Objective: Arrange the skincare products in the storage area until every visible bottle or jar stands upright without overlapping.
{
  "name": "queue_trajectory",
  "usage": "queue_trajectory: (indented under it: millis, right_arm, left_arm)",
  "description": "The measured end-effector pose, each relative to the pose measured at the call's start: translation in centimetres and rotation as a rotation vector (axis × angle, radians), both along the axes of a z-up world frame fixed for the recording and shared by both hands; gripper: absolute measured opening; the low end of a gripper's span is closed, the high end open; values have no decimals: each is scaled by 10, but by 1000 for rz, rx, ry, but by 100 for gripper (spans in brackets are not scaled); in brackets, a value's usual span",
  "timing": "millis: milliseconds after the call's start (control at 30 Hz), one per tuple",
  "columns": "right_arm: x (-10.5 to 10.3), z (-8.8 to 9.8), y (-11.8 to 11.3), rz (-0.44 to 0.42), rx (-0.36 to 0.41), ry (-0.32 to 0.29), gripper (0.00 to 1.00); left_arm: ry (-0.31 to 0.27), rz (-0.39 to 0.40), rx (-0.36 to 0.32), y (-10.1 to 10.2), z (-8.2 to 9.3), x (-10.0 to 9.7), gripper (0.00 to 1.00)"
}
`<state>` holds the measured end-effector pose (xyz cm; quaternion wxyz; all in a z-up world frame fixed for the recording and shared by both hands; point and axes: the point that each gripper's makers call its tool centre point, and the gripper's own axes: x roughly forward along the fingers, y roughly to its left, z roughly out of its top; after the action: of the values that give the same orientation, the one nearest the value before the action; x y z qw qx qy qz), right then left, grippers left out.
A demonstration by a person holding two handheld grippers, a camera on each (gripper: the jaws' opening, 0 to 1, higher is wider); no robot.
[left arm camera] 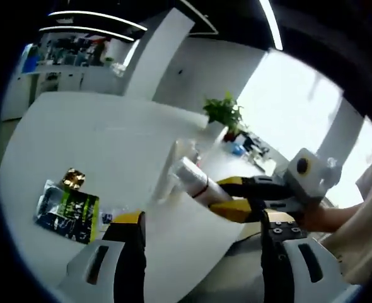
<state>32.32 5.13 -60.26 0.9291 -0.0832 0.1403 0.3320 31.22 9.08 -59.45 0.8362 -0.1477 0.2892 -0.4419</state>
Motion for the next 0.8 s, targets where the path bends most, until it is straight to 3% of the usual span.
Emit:
queue_trajectory:
  millis: [300,467,633,800]
  right_arm:
    - [-11,20,12,17,59,-26,19]
    - [-16,24,13,22,69,-31,19]
    - [-22,25,13,28,59,-41,19]
    - [-22,31,5,17,28,-71,19]
  left_arm:
    - [57,16,-139,-15,18,-4,57]
    - [109,44,-225,-20,22,-1,51]
    - [117,65,-312,-27,35,3,42]
    - [117,86,-318,-34,35,6,35]
